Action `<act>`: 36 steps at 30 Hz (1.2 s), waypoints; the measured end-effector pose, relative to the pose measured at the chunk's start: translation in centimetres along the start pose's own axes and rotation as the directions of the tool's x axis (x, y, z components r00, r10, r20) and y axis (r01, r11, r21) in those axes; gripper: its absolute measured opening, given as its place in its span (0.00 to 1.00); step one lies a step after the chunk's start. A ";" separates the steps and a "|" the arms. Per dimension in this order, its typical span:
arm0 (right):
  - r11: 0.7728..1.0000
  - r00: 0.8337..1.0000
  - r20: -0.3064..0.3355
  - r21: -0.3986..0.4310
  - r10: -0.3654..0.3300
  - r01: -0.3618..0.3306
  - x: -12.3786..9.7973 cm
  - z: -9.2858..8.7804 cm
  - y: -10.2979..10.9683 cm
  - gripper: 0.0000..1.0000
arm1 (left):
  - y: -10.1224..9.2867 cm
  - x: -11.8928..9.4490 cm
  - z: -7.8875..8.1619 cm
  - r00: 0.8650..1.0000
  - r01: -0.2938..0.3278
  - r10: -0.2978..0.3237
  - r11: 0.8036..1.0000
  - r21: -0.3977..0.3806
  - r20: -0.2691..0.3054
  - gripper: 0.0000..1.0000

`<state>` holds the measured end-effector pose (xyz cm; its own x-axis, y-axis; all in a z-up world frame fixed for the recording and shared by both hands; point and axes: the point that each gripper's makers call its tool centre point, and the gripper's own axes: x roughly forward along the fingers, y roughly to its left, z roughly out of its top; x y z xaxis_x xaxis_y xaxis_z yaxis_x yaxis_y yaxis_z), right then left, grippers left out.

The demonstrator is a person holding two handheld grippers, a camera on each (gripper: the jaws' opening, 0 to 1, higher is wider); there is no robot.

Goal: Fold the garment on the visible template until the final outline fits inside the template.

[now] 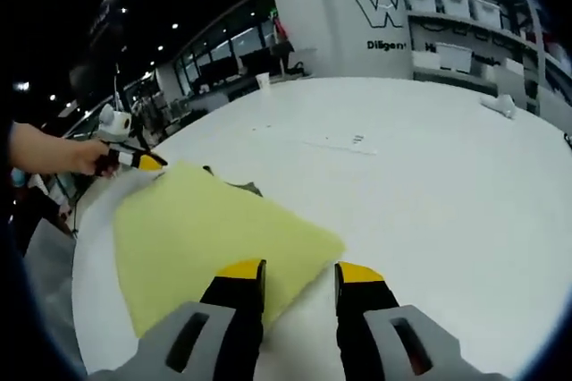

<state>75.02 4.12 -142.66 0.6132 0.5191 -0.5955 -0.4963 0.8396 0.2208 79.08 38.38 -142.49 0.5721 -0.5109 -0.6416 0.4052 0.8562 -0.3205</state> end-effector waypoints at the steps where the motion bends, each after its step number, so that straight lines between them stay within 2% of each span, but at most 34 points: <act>1: 1.000 1.000 0.005 0.021 0.003 -0.003 0.2 0.1 0.2 0.24 | 0.0 0.4 -0.1 1.000 -0.006 0.006 1.000 0.010 -0.010 0.29; 4: 1.000 1.000 0.002 0.031 -0.004 0.004 0.9 -0.1 -0.1 0.23 | 0.2 1.0 -0.2 1.000 -0.015 0.015 1.000 0.001 -0.021 0.25; 5: 0.999 1.000 0.001 0.041 -0.004 0.004 1.0 -0.1 -0.1 0.23 | 0.4 1.1 -0.5 0.999 -0.023 0.022 0.999 -0.030 -0.035 0.23; 10: 0.997 1.000 0.014 0.077 -0.022 0.020 1.6 0.1 -1.3 0.14 | 0.7 1.7 -0.4 0.999 -0.038 0.037 0.998 -0.057 -0.030 0.02; 14: 0.997 0.999 0.009 0.063 -0.034 0.034 1.9 0.1 -1.5 0.00 | 0.4 1.6 -0.4 1.000 -0.026 0.025 0.997 -0.068 -0.018 0.01; 18: 0.999 0.999 0.040 0.024 -0.035 0.034 1.9 1.0 -1.2 0.00 | -0.1 0.7 0.3 1.000 -0.005 0.005 0.999 -0.039 0.022 0.01; 23: 0.999 0.996 0.089 0.034 -0.032 0.029 1.2 2.1 -0.9 0.00 | -1.0 -1.5 1.6 0.997 0.018 -0.017 1.000 -0.015 0.081 0.01; 26: 0.999 0.995 0.092 0.039 -0.033 0.029 1.3 2.1 -1.1 0.00 | -0.4 -1.7 1.6 0.997 0.010 -0.009 1.000 -0.008 0.079 0.01; 30: 0.998 0.995 0.098 0.047 -0.037 0.032 1.9 2.3 -1.1 0.00 | 0.2 -1.5 1.3 0.997 -0.016 0.019 0.999 -0.041 0.077 0.01; 34: 0.998 0.997 0.060 0.040 -0.056 0.053 2.8 1.6 -1.4 0.00 | 0.7 -0.6 0.8 0.998 -0.040 0.042 0.998 -0.044 0.055 0.02; 36: 0.998 0.997 0.040 0.018 -0.060 0.059 3.1 1.1 -1.5 0.00 | 1.8 -0.2 0.5 0.996 -0.078 0.081 0.994 -0.078 0.035 0.02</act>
<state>78.35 4.65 -143.99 0.6660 0.4738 -0.5762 -0.4478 0.8717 0.1992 79.99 40.01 -142.60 0.6280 -0.4421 -0.6405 0.3021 0.8969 -0.3229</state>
